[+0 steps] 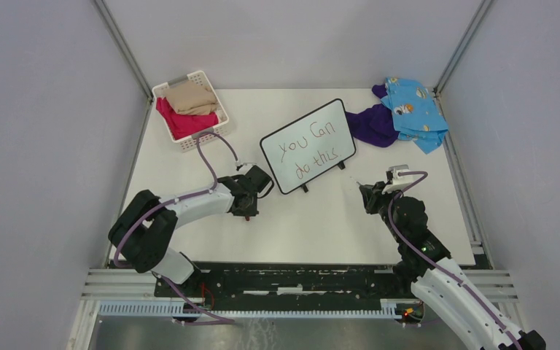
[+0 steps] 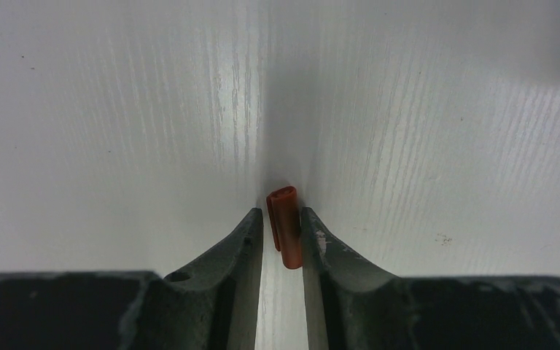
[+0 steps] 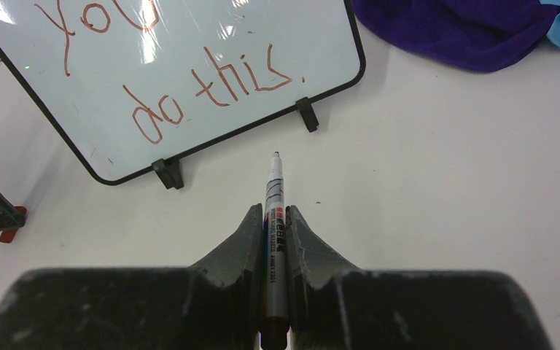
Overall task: Write a sentence on the whiteboard
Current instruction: Close the whiteboard marker at the center of the board.
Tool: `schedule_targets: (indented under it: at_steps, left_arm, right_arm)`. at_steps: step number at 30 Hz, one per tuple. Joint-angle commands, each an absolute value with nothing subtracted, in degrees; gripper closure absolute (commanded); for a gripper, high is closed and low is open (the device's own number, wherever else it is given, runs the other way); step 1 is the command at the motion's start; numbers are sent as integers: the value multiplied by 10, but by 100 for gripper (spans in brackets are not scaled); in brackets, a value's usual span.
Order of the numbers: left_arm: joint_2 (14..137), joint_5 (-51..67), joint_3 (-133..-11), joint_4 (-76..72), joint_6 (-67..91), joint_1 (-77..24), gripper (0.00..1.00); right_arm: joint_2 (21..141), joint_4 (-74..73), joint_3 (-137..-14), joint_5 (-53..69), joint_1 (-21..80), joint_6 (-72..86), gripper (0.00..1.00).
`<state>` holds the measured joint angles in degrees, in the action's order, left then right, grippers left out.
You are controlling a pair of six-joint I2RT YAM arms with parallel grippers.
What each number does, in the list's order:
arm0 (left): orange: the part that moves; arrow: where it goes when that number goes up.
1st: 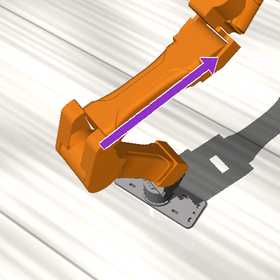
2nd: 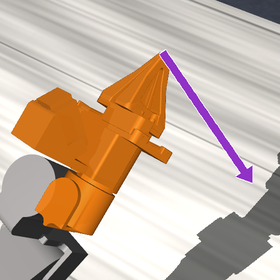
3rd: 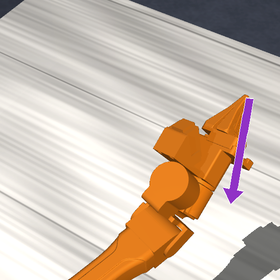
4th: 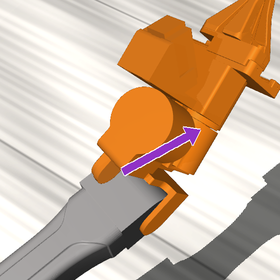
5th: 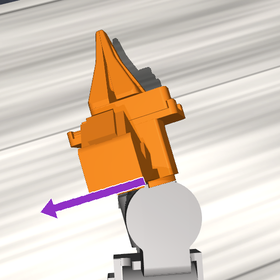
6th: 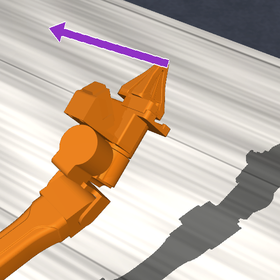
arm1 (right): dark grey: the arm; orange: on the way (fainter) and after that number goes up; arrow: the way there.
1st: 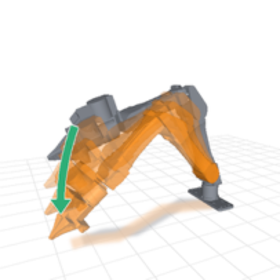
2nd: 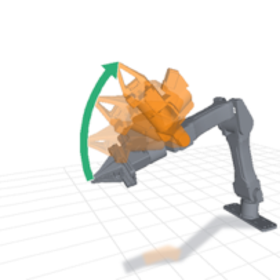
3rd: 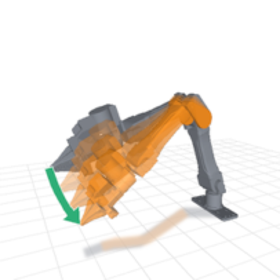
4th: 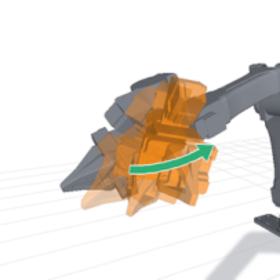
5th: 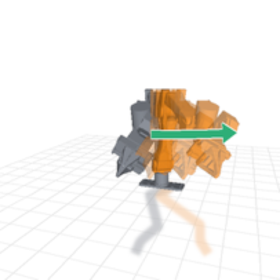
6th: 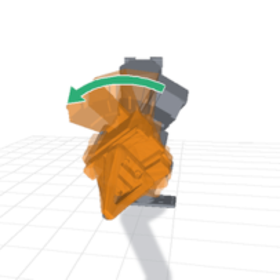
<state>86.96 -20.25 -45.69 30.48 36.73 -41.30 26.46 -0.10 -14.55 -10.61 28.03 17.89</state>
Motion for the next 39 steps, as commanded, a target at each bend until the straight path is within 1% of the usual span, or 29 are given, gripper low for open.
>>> schedule_targets:
  at_steps: [1,9,20,21,25,32,36,39]
  left_arm:
    - [877,-195,-454,297,391,-408,67]
    - [889,-192,-450,296,391,-408,68]
    - [861,-195,-430,299,398,-408,80]
    - [853,-198,-431,304,399,-408,82]
    - [802,-230,-446,333,406,-408,98]
    - [671,-273,-496,383,410,-408,98]
    - [598,-270,-525,368,408,-408,98]
    - [569,-253,-553,349,403,-408,98]
  right_arm:
    - [265,23,-163,-117,283,176,100]
    - [264,24,-162,-117,283,175,100]
    - [272,25,-169,-110,283,176,100]
    - [272,24,-171,-109,282,176,100]
    - [273,21,-181,-100,283,174,100]
    - [271,34,-204,-81,282,180,100]
    - [280,74,-231,-40,284,192,100]
    - [292,115,-251,-8,287,204,100]
